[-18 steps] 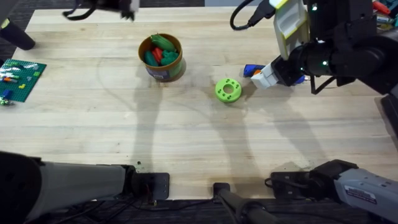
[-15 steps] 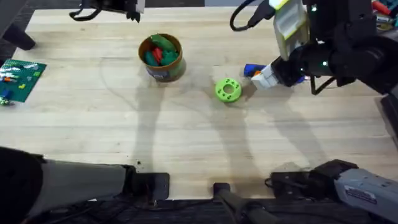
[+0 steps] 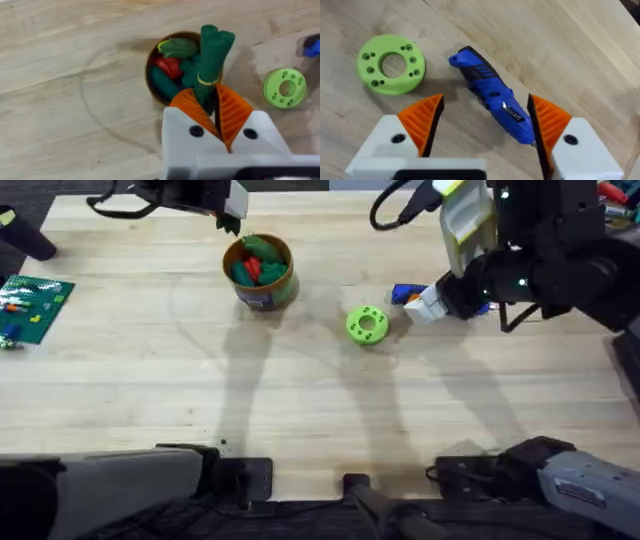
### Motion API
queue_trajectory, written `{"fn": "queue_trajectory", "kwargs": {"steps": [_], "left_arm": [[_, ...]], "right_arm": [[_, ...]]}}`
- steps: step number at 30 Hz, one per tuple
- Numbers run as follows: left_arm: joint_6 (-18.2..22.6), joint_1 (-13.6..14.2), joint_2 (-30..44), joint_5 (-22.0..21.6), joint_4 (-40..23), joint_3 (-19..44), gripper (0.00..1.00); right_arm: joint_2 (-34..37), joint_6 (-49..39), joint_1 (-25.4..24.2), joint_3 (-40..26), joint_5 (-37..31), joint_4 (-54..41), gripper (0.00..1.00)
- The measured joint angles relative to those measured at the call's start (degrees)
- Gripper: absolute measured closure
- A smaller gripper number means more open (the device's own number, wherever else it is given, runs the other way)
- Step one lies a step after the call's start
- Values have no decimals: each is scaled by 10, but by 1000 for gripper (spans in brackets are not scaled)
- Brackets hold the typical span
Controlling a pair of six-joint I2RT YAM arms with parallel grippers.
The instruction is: Pick up the gripper from the table and insert it into the empty holder that is missing its gripper. Then pick up a screw, insert it into the mounting hole, and use the screwdriver to tighten it. Finally, clean up the table by picking up the vegetable and placing it into the bucket.
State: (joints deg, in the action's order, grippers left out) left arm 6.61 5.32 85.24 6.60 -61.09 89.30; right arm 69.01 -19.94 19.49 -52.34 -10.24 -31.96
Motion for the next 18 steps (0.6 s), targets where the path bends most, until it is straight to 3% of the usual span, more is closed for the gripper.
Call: {"fn": "queue_trajectory", "kwargs": {"steps": [7, 18], "left_arm": [[-34, 0, 42, 7, 39, -2, 962], [-82, 0, 184, 13, 39, -20, 962]], "right_arm": [[0, 0, 0, 0, 0, 0, 25], [0, 0, 0, 0, 0, 0, 25]]}}
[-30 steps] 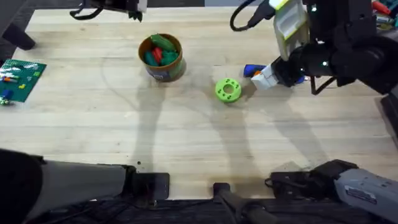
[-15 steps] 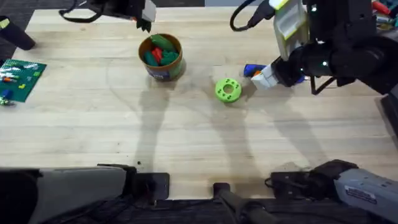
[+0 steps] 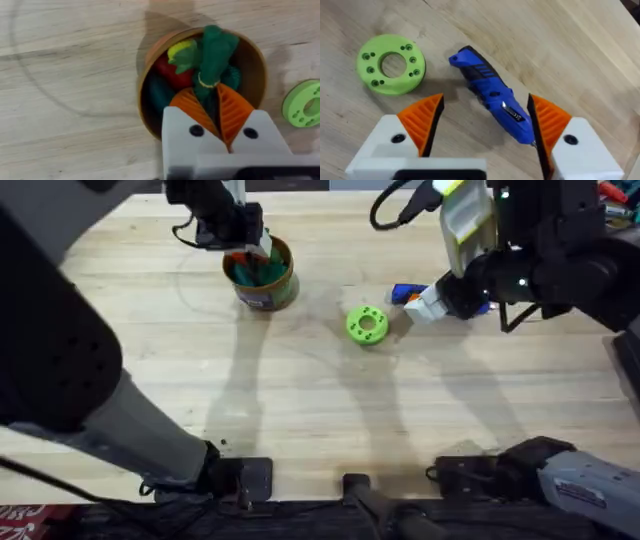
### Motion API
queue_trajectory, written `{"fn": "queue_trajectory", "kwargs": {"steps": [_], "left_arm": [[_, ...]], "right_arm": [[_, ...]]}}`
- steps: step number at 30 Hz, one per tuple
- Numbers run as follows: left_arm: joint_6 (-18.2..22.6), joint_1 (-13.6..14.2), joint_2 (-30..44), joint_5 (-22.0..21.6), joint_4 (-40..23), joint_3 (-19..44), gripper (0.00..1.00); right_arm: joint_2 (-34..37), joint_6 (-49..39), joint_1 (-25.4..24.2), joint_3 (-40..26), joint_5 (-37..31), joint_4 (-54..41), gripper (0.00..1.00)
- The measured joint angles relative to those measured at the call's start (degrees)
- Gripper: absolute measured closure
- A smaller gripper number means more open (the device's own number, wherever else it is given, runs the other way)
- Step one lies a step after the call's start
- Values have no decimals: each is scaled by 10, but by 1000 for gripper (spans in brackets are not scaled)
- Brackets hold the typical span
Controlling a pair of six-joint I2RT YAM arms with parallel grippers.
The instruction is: Pick up the gripper from the table and insert it into the empty holder that is missing its gripper. Then pick up a screw, insert it into the mounting hole, and use the screwdriver to tighten it. Finally, clean up the table by picking up the vegetable and placing it into the bucket.
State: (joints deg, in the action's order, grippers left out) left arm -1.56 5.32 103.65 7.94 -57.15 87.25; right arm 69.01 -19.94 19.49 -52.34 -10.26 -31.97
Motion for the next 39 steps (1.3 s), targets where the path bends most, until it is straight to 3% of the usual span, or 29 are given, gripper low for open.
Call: {"fn": "queue_trajectory", "kwargs": {"steps": [15, 19, 23, 24, 34, 39], "left_arm": [[-11, 0, 6, 3, -18, 1, 943], [-22, 0, -10, -1, -35, 1, 666], [-36, 0, -49, -6, -35, 1, 143], [-37, 0, -61, -7, -36, 1, 98], [-40, 0, -190, -15, -100, 1, 82], [-23, 0, -280, -15, -156, 3, 80]], "right_arm": [[0, 0, 0, 0, 0, 0, 25], [0, 0, 0, 0, 0, 0, 25], [0, 0, 0, 0, 0, 0, 25], [0, 0, 0, 0, 0, 0, 25], [0, 0, 0, 0, 0, 0, 25], [0, 0, 0, 0, 0, 0, 25]]}}
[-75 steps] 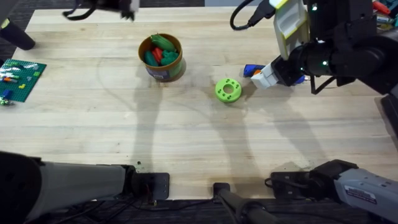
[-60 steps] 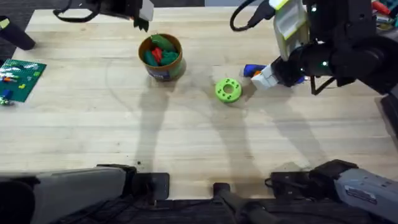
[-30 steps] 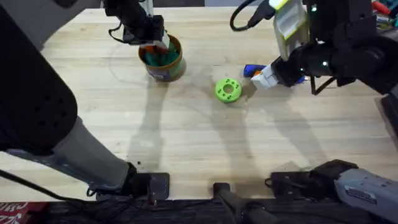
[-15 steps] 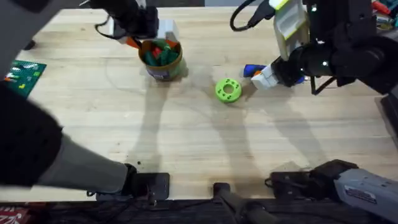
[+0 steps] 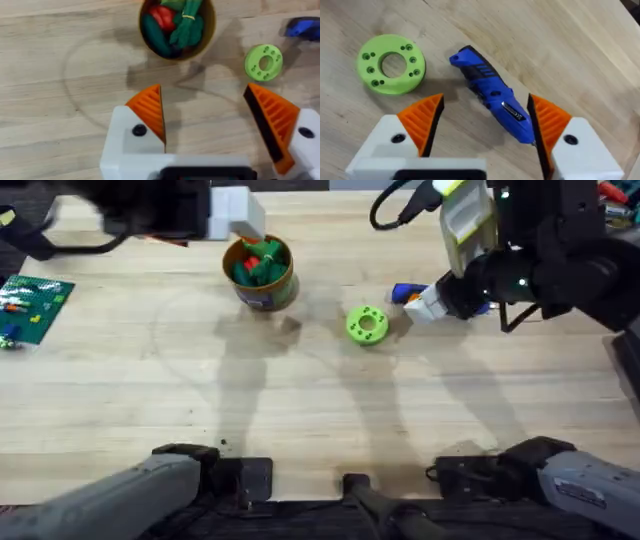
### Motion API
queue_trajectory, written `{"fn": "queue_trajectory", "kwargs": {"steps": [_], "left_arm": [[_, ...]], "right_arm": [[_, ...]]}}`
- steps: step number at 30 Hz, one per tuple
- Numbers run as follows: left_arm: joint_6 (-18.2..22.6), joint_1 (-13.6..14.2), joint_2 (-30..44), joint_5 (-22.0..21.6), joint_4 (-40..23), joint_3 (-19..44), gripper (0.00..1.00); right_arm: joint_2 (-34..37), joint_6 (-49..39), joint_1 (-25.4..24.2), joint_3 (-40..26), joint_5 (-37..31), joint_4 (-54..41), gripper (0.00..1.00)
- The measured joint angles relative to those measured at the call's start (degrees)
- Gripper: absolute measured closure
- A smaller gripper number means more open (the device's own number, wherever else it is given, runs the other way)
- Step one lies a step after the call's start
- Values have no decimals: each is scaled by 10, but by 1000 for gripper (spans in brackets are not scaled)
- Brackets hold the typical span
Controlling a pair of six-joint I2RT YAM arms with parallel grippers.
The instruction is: Pick up the gripper from the table and insert it into the empty holder that is missing its gripper. Then pick up a screw, insert it into the mounting hole, and use the screwdriver to tighten it. Finally, clean up the table by picking up the vegetable and placing it into the bucket.
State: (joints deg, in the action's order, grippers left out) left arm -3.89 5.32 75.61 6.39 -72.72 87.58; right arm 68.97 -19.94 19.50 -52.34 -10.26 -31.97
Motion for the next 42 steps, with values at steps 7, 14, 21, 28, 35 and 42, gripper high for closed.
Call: {"fn": "queue_trajectory", "kwargs": {"steps": [7, 14, 21, 28, 35, 42], "left_arm": [[11, 0, -87, 0, -17, 5, 77], [14, 0, -100, 1, -18, 6, 77], [15, 0, -99, 17, -19, 6, 77], [15, 0, -99, 24, -19, 6, 77], [15, 0, -99, 25, -19, 6, 77], [15, 0, -99, 25, -19, 6, 77]], "right_arm": [[-53, 16, 19, 0, 0, -2, 25], [-158, 33, 51, 1, 0, 0, 25], [-288, 174, 75, 2, 0, 14, 25], [-334, 251, 75, 2, 0, -4, 25], [-334, 265, 75, 2, 0, -17, 25], [-334, 265, 75, 2, 0, -17, 25]]}}
